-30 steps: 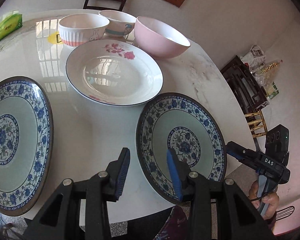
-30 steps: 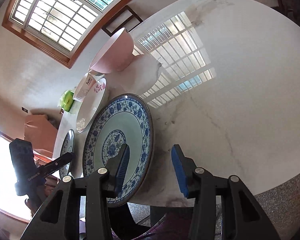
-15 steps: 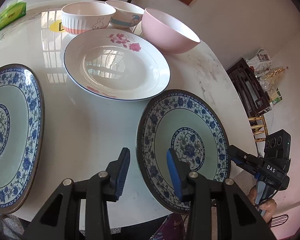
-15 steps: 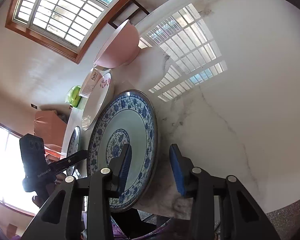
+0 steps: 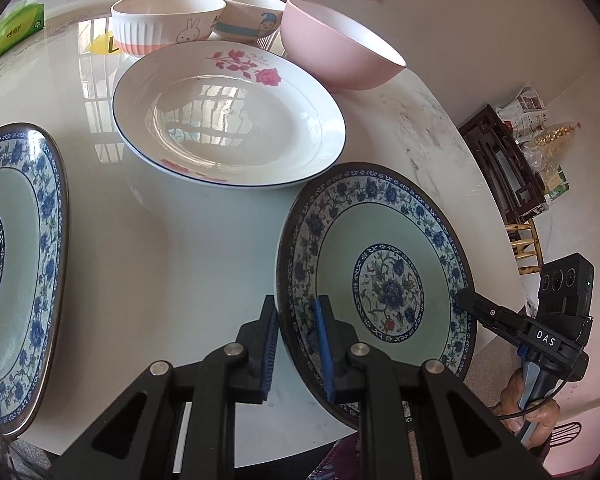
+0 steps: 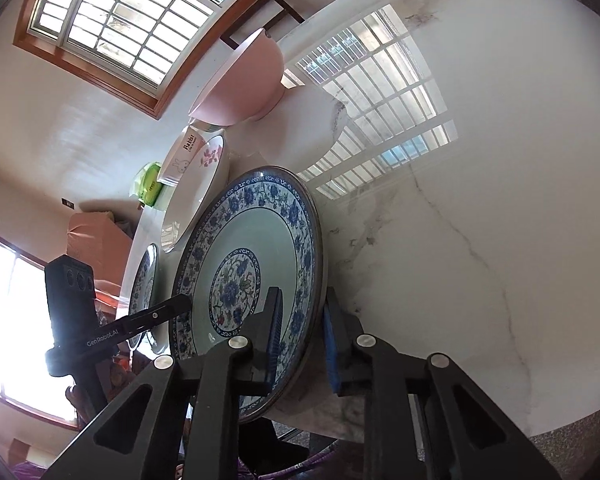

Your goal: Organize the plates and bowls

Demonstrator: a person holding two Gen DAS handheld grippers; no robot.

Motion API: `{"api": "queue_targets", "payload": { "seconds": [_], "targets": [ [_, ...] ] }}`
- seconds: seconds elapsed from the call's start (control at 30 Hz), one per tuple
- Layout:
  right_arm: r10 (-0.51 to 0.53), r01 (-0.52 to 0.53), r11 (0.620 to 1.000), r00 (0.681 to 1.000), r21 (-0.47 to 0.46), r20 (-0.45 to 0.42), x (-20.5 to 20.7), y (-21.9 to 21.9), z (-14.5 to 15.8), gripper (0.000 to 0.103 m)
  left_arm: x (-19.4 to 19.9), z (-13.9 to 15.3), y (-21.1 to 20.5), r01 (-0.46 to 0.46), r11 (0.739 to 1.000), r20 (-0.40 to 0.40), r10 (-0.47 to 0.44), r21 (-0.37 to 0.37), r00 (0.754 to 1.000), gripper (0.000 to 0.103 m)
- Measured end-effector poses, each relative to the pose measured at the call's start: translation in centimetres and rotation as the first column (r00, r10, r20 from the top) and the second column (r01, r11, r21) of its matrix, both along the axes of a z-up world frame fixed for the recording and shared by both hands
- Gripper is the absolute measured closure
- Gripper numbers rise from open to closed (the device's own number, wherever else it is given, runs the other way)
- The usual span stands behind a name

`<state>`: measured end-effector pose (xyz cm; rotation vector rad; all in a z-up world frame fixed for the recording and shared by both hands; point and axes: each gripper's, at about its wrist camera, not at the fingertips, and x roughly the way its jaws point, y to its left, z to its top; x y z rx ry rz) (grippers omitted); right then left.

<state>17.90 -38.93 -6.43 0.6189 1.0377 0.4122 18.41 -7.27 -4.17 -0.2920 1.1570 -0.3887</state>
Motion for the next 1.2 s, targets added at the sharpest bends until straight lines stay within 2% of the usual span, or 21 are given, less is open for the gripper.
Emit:
{"api": "queue_targets", "payload": {
  "seconds": [0.23,0.67,1.2],
  "targets": [
    [-0.019,0.019,1.000,1.000,0.013,0.004,-1.1,-0.2,-0.1,0.089,-1.3,1.0,-0.5,0.009,0.999,0.049,-0.011,0.032,0.999,0.085],
    [-0.021,0.020,0.998,1.000,0.062,0.016,-3.7,0.3,0.7,0.088,-3.3,2.8,0.2,-0.006,0.999,0.108,0.002,0.037,0.994,0.085],
    [0.068,-0.071,0.994,0.997,0.083,0.040,-3.6,5.3,2.0,0.088,-6.7,4.9,5.2,-0.108,0.993,0.172,0.099,0.040,0.980,0.085]
  ]
}}
